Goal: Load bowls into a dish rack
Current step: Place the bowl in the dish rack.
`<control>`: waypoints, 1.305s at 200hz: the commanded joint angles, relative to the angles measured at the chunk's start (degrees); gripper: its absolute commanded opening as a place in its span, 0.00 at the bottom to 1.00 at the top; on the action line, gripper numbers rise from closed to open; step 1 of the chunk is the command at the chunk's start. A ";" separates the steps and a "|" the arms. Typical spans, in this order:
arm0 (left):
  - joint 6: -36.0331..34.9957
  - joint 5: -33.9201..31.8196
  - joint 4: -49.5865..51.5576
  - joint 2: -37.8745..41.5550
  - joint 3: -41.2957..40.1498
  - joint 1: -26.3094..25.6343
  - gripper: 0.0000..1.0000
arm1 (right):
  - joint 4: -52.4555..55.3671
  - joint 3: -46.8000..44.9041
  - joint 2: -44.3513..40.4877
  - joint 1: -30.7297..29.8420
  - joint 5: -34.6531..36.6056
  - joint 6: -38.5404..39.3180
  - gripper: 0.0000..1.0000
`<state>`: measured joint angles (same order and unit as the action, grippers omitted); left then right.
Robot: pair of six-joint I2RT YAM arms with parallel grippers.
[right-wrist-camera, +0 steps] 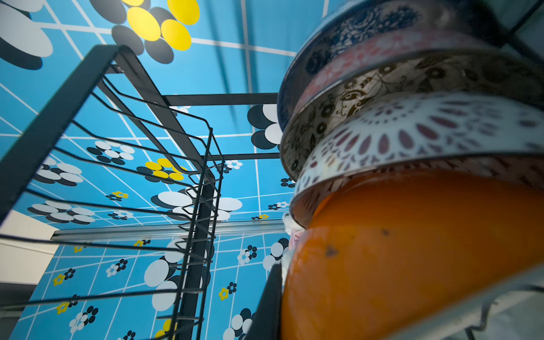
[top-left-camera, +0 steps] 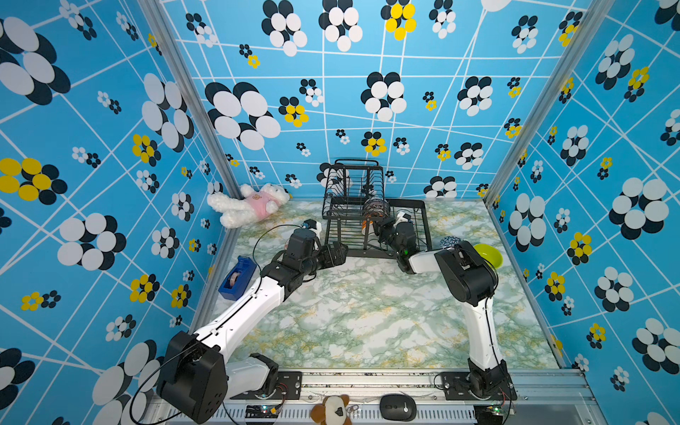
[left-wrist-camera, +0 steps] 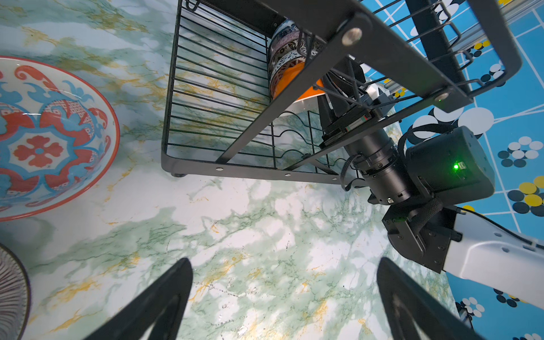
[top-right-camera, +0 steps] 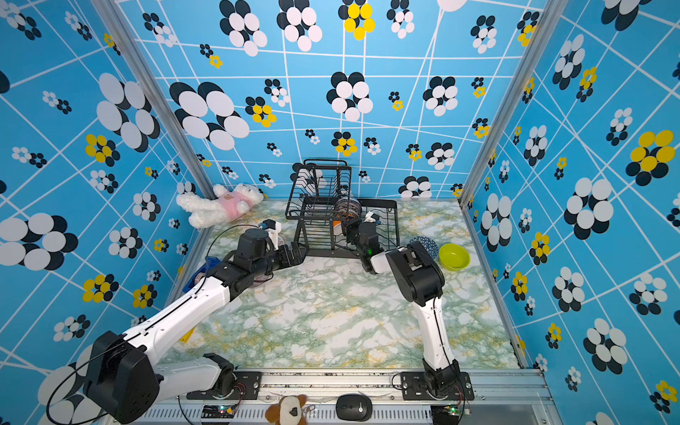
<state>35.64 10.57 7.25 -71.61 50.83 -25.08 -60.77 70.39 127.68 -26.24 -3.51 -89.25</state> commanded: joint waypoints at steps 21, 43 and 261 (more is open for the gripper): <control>0.89 1.02 -1.09 -0.20 -0.90 0.63 0.99 | 9.40 -0.25 -2.53 -0.83 -0.89 -3.00 0.11; 0.91 1.15 -1.09 -0.04 -0.82 0.65 0.99 | 10.16 -0.25 -2.69 -0.83 -0.97 -3.47 0.19; 1.37 1.56 -1.53 -0.72 -1.10 0.76 0.99 | 17.69 -10.34 -17.71 0.15 -0.97 -1.02 0.69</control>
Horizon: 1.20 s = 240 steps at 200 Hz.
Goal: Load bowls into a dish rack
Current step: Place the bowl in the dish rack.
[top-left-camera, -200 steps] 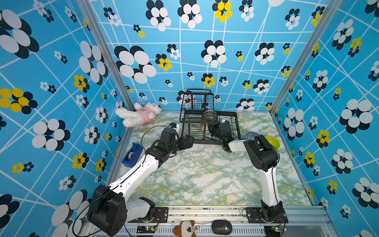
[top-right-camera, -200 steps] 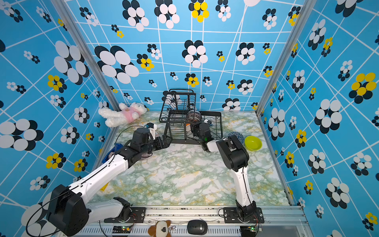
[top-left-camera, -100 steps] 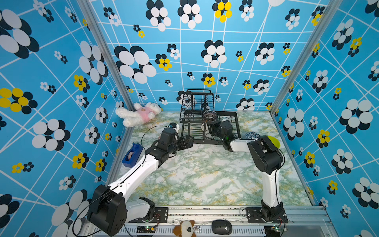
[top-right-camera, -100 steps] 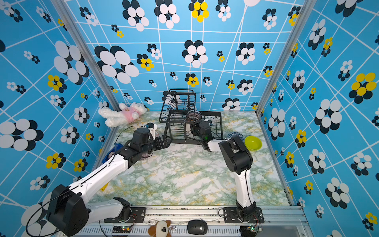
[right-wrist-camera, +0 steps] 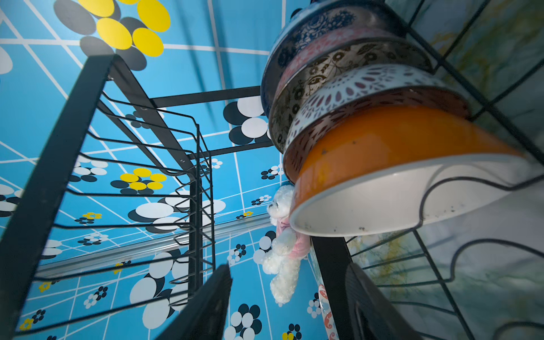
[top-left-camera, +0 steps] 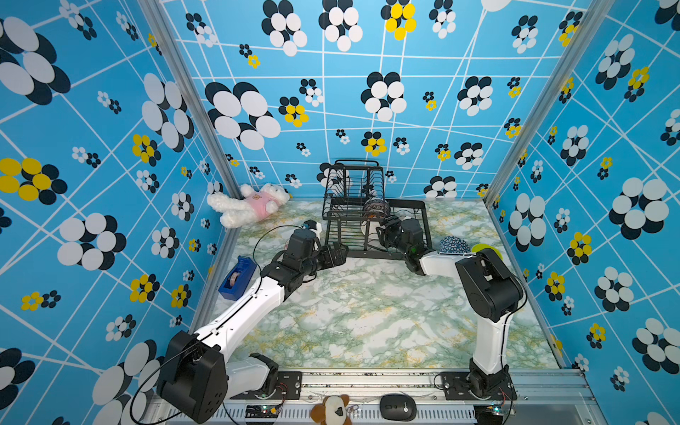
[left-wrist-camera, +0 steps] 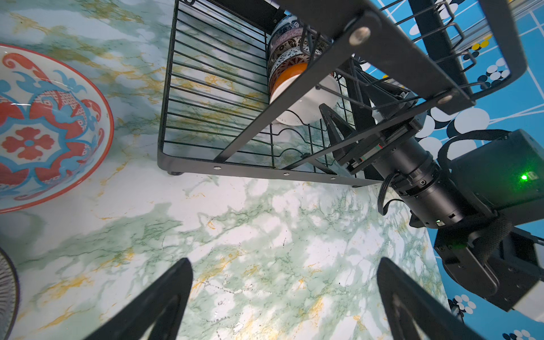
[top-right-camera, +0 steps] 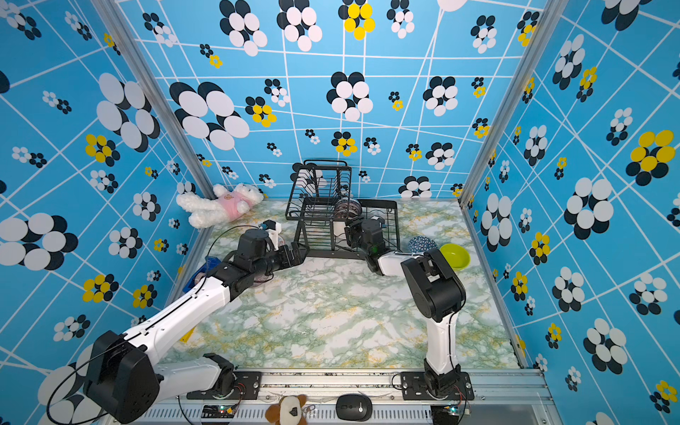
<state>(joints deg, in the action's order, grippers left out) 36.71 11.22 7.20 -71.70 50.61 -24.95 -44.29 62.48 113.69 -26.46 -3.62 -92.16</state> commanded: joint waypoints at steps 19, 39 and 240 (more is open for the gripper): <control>0.29 0.85 -1.41 -0.78 -0.88 0.60 0.99 | 2.98 -3.89 -6.25 0.73 -1.46 3.89 0.73; 0.13 0.65 -0.89 -0.90 -0.60 0.52 0.99 | 5.70 -5.69 -9.16 1.02 -1.74 6.19 0.76; -6.31 -15.09 -6.79 -10.40 8.22 -22.78 0.99 | 51.81 -19.72 -42.43 23.63 16.42 46.61 0.99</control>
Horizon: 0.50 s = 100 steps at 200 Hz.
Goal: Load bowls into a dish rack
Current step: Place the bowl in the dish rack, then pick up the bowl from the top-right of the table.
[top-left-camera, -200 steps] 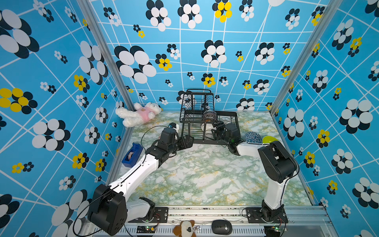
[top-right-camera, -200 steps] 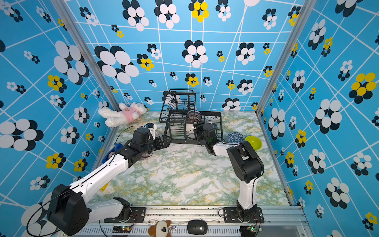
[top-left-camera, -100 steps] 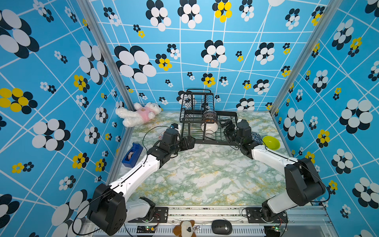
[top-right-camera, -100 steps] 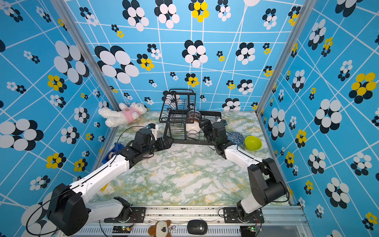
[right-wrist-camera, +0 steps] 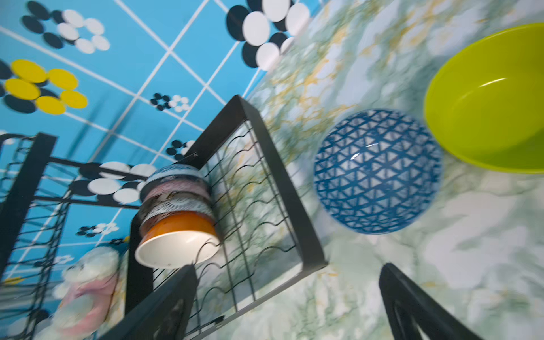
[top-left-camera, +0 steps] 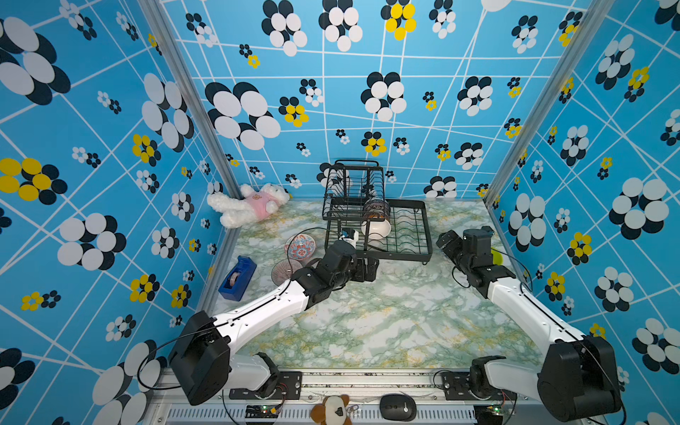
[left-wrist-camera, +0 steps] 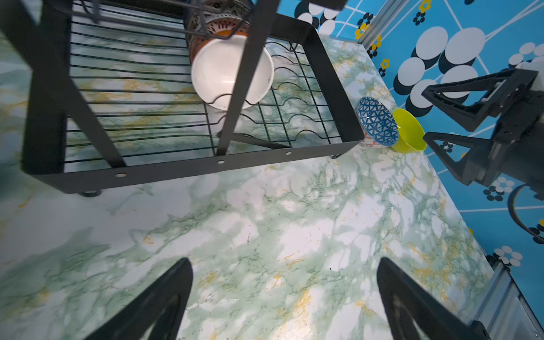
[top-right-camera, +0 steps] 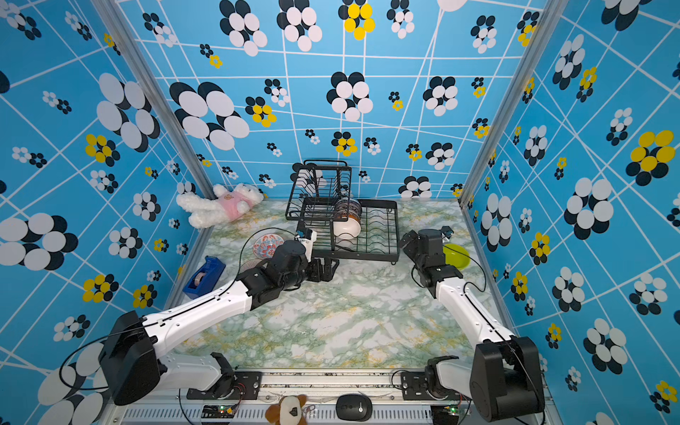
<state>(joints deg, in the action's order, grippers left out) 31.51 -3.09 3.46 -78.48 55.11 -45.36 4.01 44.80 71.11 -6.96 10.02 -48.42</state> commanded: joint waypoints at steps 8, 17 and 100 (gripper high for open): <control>-0.88 -0.03 -3.35 -5.16 4.76 -3.22 0.99 | 3.07 -2.28 1.14 5.42 2.72 3.11 0.99; -0.80 0.44 -3.44 -6.66 5.99 -4.22 0.99 | 2.63 -2.11 2.62 6.56 2.67 3.52 0.99; -1.51 1.16 -2.06 -12.24 10.45 -7.99 0.99 | -1.20 3.89 18.45 9.47 2.32 4.05 0.77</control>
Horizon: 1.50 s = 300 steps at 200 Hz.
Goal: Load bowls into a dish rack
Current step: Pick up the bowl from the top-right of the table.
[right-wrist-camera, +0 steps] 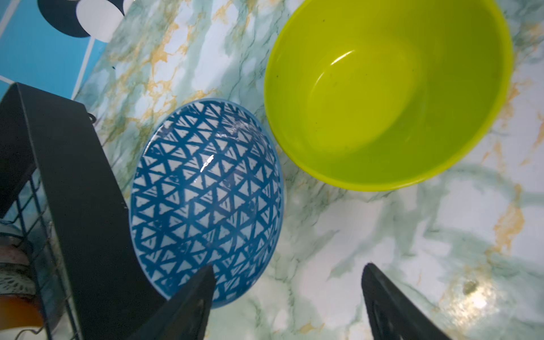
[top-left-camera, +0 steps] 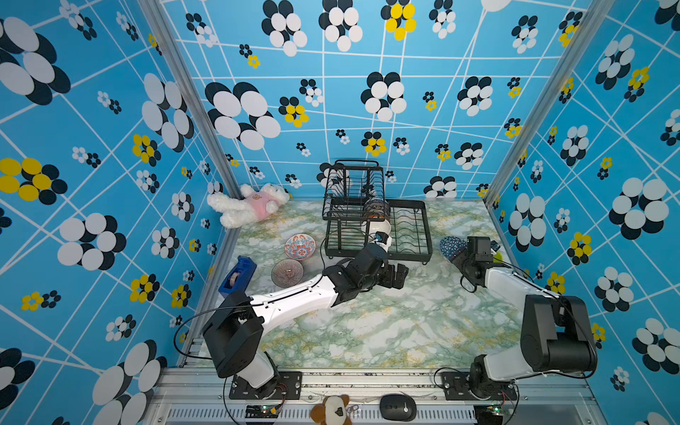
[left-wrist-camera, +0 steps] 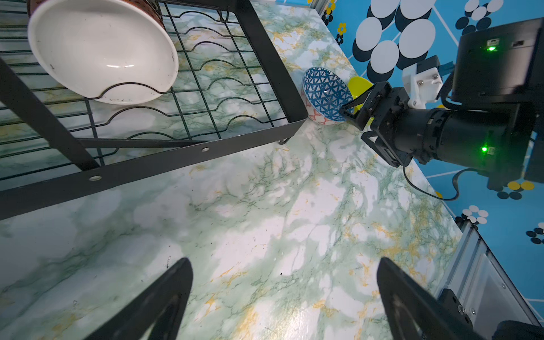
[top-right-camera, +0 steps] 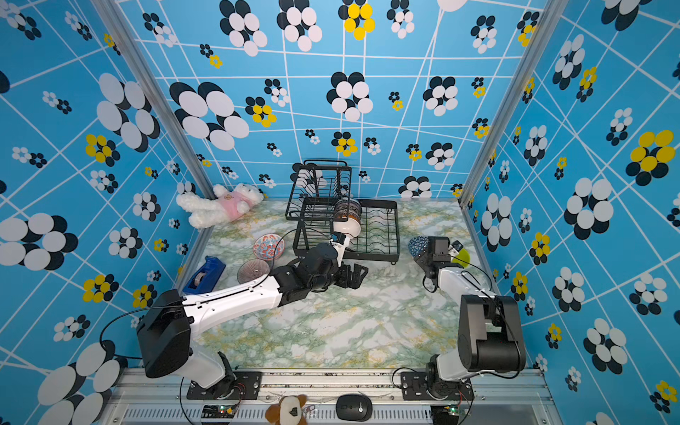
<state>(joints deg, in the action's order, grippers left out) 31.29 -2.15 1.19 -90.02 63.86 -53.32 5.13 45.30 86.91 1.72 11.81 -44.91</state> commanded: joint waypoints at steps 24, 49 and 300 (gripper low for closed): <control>-1.75 -0.22 0.74 -0.68 1.65 -0.03 0.99 | -3.36 5.12 5.90 1.49 -1.28 0.35 0.71; -2.10 -0.40 0.91 -1.02 1.84 -0.05 0.99 | -3.72 6.98 8.88 1.84 -2.16 0.18 0.66; 3.71 4.33 -0.45 -5.88 7.68 0.06 0.99 | -2.92 0.12 -9.72 -0.58 -1.38 5.93 0.00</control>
<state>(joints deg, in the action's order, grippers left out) 33.12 0.25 1.72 -94.11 68.45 -53.32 2.61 46.87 82.70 3.40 8.08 -42.11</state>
